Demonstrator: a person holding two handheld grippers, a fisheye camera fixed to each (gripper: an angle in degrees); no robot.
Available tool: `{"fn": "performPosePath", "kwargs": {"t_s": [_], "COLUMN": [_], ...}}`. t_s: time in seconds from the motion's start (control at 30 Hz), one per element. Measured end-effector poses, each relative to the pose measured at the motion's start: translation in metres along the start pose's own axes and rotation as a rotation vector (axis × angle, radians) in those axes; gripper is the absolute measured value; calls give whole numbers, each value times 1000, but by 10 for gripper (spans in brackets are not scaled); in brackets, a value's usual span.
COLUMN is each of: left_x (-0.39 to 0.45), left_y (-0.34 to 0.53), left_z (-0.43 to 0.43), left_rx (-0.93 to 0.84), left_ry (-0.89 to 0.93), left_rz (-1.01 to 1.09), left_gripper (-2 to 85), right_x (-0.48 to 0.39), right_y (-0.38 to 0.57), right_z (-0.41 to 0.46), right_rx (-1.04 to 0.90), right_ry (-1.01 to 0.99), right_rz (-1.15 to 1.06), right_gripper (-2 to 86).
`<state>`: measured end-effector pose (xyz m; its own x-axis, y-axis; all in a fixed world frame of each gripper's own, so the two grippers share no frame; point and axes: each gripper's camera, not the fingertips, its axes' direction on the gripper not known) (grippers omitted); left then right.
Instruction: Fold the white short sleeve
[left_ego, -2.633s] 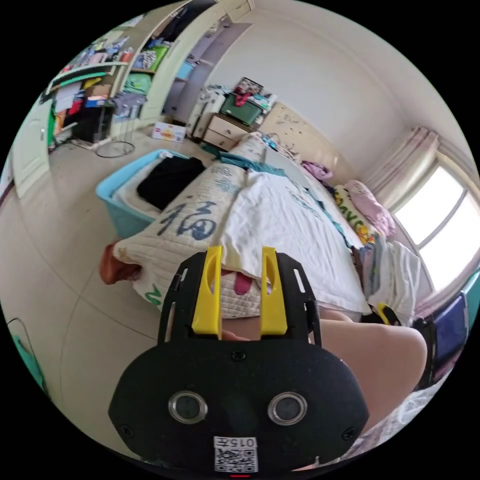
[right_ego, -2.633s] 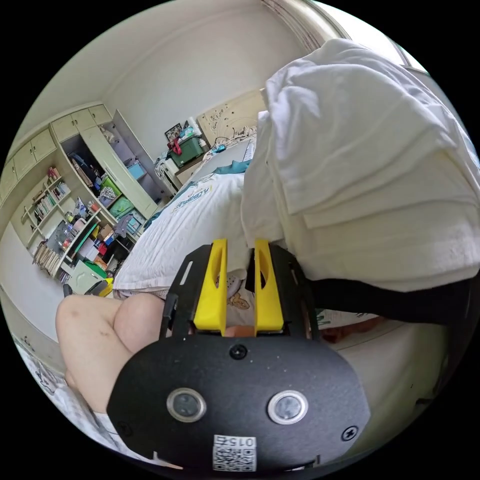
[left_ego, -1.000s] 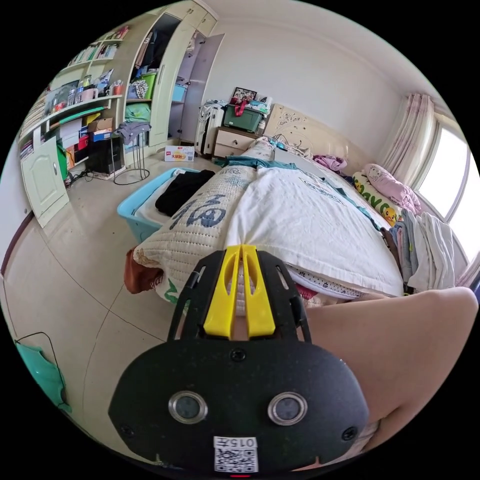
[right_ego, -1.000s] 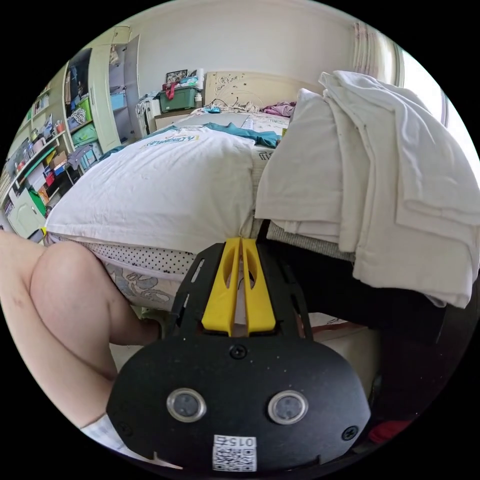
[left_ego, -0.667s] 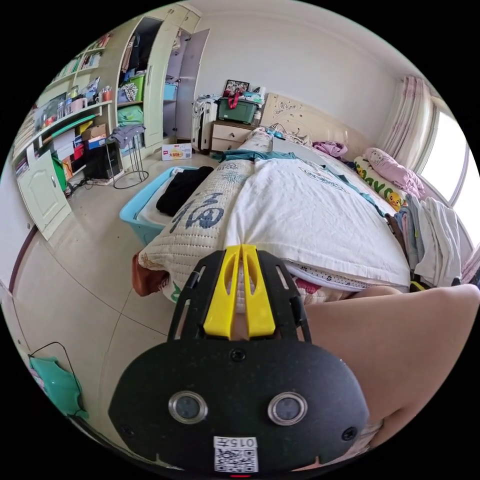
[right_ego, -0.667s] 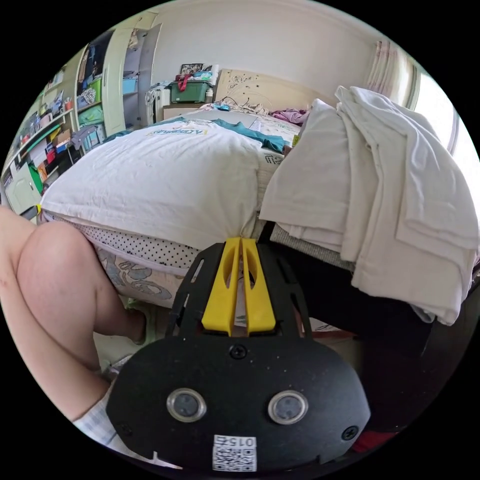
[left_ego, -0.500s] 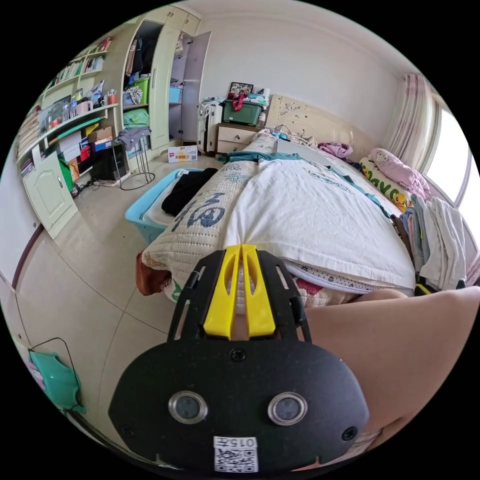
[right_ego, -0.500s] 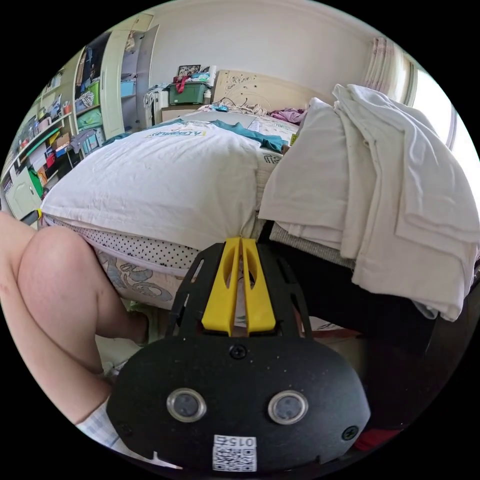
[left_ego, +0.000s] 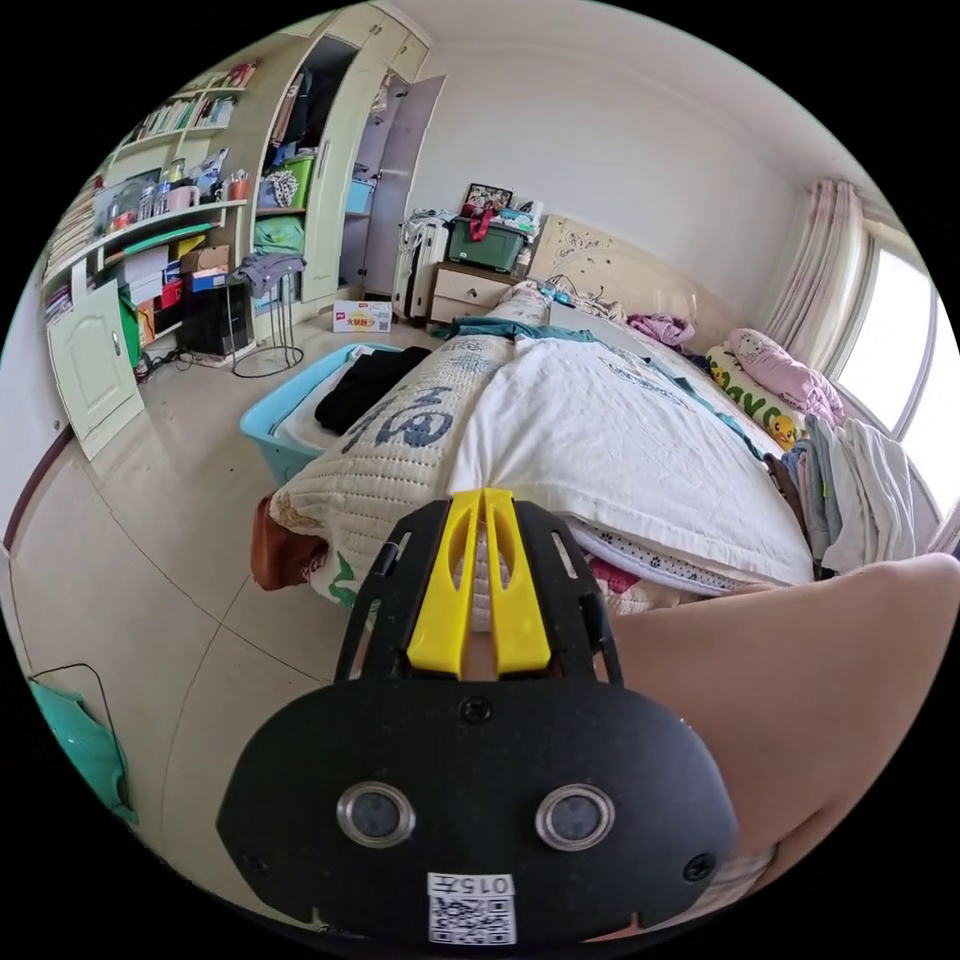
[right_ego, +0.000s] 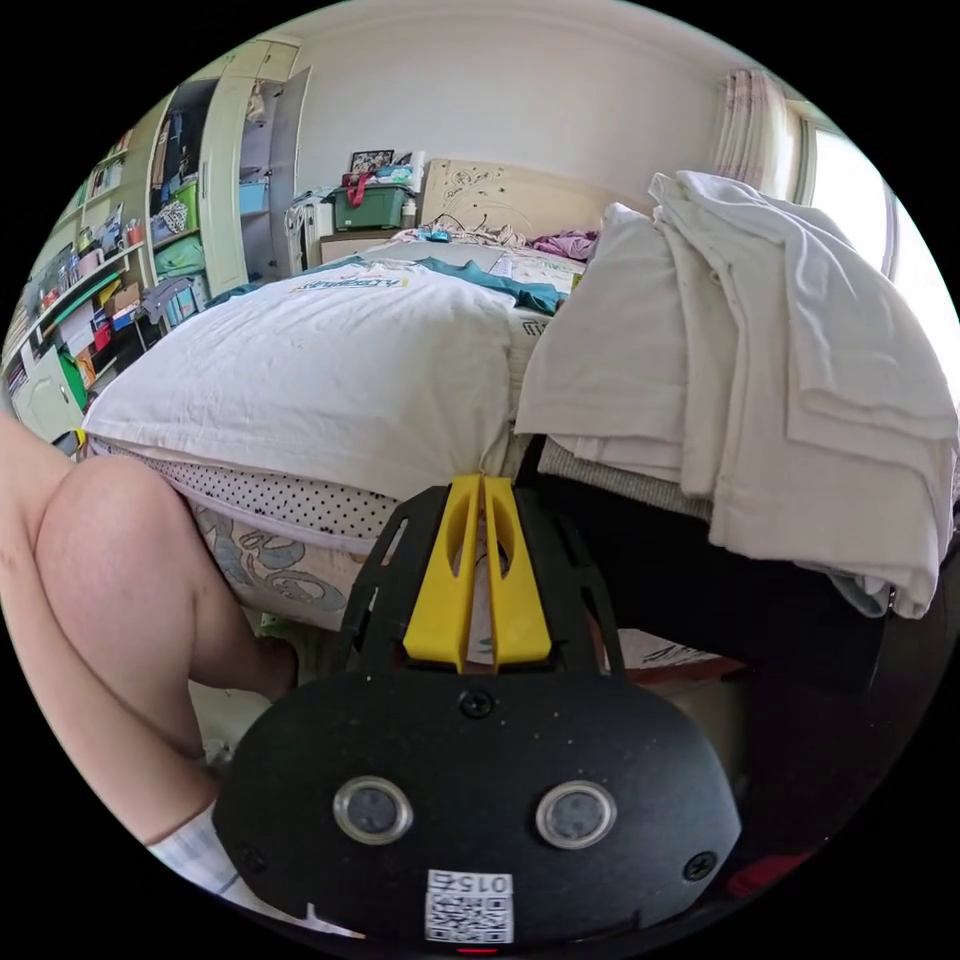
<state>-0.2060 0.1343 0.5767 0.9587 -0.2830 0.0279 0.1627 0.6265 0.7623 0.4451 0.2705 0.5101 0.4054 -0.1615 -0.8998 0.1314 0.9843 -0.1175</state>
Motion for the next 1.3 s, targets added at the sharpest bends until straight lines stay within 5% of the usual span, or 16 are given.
{"fn": "performPosePath", "kwargs": {"t_s": [0.57, 1.3], "left_x": [22, 6], "left_y": [5, 2], "left_z": [-2, 3], "left_rx": [-10, -30], "left_ry": [-107, -86], "left_rz": [173, 100], "left_gripper": [-7, -6], "right_x": [7, 11], "right_y": [-7, -36], "right_z": [-4, -10], "right_rx": [-1, 5], "right_ry": [-27, -23], "right_rz": [129, 43], "right_gripper": [-3, -3]}}
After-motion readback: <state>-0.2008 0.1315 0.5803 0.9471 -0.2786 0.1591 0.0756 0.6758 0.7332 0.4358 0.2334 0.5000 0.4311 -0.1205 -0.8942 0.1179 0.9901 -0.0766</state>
